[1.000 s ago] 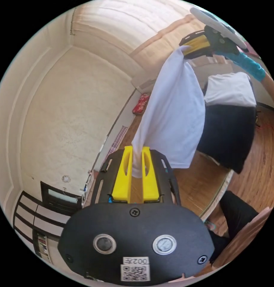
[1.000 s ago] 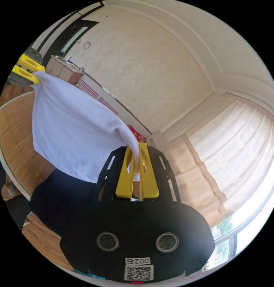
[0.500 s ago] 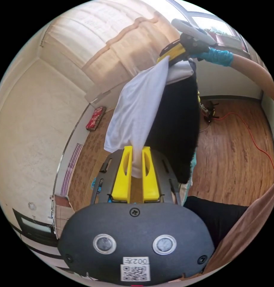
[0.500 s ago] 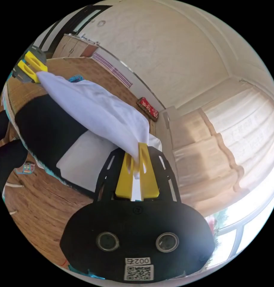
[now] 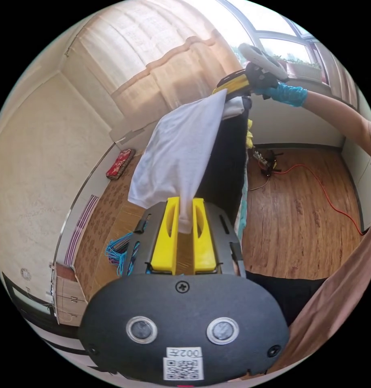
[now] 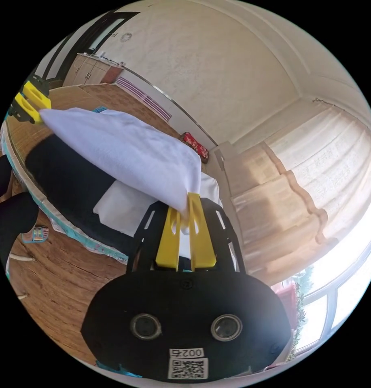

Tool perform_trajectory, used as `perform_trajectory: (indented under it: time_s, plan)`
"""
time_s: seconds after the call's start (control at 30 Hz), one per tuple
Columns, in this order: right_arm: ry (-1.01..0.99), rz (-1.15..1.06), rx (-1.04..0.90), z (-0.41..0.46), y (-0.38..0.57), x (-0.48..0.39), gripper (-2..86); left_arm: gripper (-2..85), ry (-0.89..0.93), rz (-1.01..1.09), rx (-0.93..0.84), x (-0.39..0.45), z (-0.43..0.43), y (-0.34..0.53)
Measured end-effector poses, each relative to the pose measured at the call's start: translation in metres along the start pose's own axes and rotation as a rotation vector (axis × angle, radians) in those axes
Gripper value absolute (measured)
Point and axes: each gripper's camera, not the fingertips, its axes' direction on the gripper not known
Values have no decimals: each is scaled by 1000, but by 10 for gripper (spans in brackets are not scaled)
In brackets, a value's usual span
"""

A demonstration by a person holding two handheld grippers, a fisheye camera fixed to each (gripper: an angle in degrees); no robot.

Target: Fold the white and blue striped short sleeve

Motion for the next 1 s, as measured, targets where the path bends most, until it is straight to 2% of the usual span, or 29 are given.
perform_trajectory:
  time_s: [0.2, 0.5, 0.73, 0.83, 1.0]
  plan:
    - [22, 49, -24, -10, 24, 14, 46, 62, 59, -25, -7, -3, 13, 16]
    - [-85, 151, -99, -40, 65, 56, -8, 25, 183, -193, -41, -24, 19, 66]
    - [-328, 434, 14, -89, 70, 66, -8, -14, 182, -503, -65, -29, 11, 118]
    - [-433, 512, 52, -105, 61, 47, -8, -8, 138, -642, -141, -24, 10, 132]
    - [-498, 655, 61, -127, 44, 3, -8, -13, 19, -924, -264, -14, 6, 148]
